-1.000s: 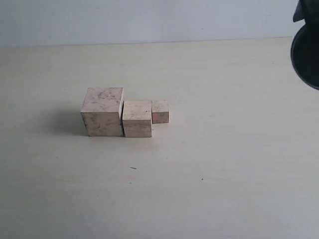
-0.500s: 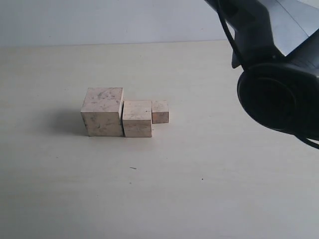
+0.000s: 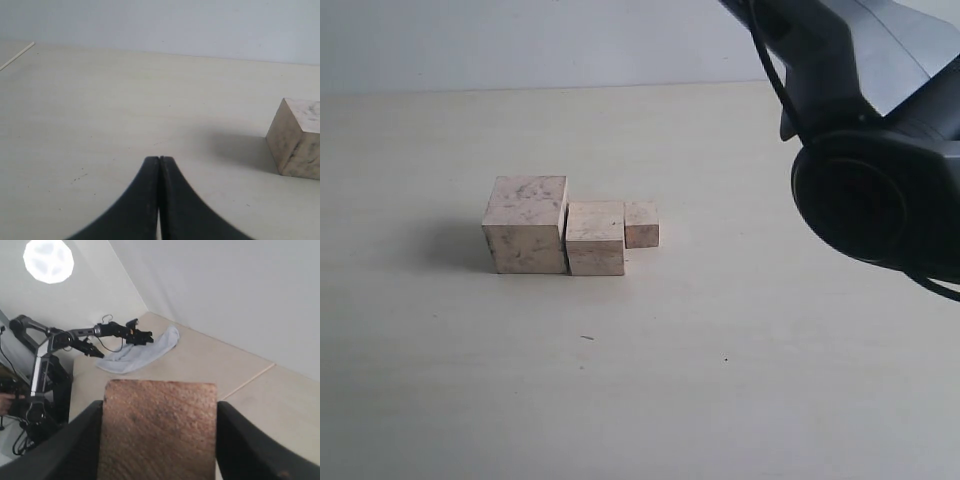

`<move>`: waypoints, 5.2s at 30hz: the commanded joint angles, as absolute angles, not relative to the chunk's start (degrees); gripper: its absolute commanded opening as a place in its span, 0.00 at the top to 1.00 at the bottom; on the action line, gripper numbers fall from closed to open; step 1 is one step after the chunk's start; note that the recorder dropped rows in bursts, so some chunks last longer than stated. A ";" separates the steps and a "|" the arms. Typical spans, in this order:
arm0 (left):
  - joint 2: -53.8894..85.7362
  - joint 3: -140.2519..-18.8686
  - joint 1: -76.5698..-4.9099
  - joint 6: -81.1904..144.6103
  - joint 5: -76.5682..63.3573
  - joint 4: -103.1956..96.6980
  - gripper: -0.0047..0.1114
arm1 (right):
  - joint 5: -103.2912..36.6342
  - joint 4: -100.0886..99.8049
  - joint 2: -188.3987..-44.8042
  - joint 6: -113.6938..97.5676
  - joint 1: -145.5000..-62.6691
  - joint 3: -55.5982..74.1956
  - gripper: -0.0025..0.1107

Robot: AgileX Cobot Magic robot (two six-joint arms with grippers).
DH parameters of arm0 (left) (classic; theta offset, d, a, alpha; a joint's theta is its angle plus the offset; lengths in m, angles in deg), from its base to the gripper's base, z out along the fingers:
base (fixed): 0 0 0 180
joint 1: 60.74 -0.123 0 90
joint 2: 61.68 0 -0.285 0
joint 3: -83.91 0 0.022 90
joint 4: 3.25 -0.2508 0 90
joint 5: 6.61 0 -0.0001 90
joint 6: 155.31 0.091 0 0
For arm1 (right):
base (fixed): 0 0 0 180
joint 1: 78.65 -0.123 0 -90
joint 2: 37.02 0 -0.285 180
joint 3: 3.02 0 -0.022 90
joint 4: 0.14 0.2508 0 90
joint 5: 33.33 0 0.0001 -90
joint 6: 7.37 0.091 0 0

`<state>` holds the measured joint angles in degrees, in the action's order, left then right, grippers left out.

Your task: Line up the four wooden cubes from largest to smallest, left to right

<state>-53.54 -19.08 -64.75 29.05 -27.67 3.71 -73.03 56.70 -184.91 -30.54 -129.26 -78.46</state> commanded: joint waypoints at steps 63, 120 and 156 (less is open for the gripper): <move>-53.89 -18.87 -64.66 28.90 -26.94 3.59 0.96 | -87.92 31.19 -143.74 -61.54 -112.29 -5.68 0.98; -53.89 -18.87 -64.66 28.90 -26.94 3.59 0.96 | -85.48 38.15 -169.33 -89.84 -109.86 -12.13 0.98; -53.89 -18.87 -64.66 28.90 -26.94 3.59 0.96 | -81.40 44.27 -170.27 -99.38 -109.98 -12.13 0.98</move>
